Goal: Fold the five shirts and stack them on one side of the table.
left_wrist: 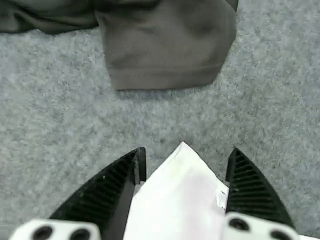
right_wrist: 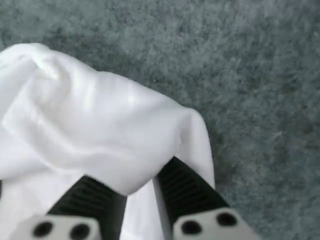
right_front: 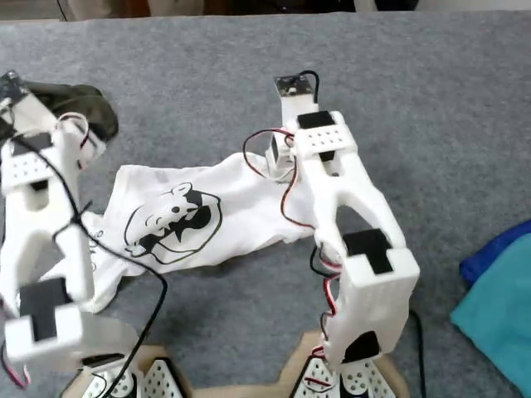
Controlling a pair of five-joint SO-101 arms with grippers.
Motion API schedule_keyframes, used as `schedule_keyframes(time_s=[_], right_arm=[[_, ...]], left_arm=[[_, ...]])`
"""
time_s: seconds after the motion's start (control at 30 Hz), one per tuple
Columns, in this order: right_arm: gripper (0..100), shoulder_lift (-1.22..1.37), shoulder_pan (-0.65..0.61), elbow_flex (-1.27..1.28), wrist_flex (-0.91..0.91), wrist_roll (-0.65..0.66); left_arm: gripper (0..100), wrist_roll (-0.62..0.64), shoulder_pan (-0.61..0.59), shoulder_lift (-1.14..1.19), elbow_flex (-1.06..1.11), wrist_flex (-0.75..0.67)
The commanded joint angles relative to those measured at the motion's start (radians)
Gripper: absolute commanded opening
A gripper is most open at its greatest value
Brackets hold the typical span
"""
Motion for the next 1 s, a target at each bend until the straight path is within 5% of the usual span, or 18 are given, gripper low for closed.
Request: schedule_keyframes(time_s=[0.0,0.57,0.97], right_arm=[[0.6,0.045,0.059,-0.051,-0.092,0.037],[0.6,0.07,0.127,-0.041,-0.149,0.101],[0.6,0.073,0.133,-0.041,-0.149,0.106]], left_arm=[[27,0.048,0.038,0.134,-0.256,0.158],[26,0.1,0.089,0.665,-0.77,0.496],[26,0.123,0.129,0.711,-0.798,0.474]])
